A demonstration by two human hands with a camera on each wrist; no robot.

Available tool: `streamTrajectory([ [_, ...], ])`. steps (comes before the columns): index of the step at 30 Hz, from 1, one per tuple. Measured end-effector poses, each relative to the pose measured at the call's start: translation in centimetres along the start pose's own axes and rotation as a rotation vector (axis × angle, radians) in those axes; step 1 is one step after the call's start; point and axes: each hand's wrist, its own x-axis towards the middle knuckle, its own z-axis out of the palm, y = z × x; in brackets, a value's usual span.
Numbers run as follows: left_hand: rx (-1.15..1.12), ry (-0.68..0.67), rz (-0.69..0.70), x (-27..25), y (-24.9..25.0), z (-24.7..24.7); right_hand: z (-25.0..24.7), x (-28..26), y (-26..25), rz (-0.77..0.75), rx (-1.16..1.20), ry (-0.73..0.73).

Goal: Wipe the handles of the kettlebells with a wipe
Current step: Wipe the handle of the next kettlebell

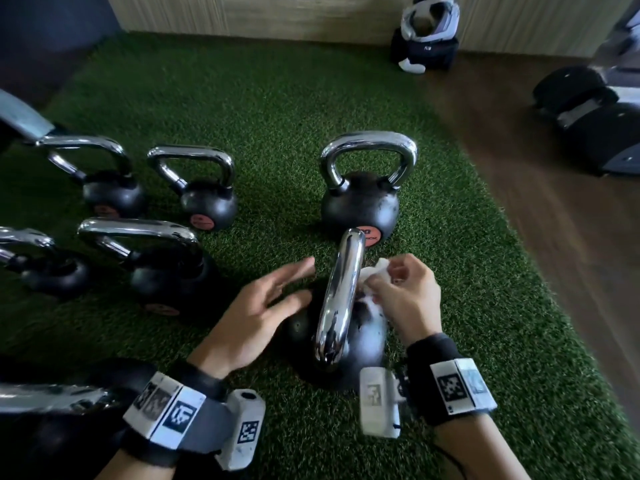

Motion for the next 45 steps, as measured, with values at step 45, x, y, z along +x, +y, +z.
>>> streamTrajectory([
  [45, 0.368, -0.357, 0.247, 7.8, 5.9, -3.7, -9.2, -3.7, 2.4, -0.124, -0.340, -0.238],
])
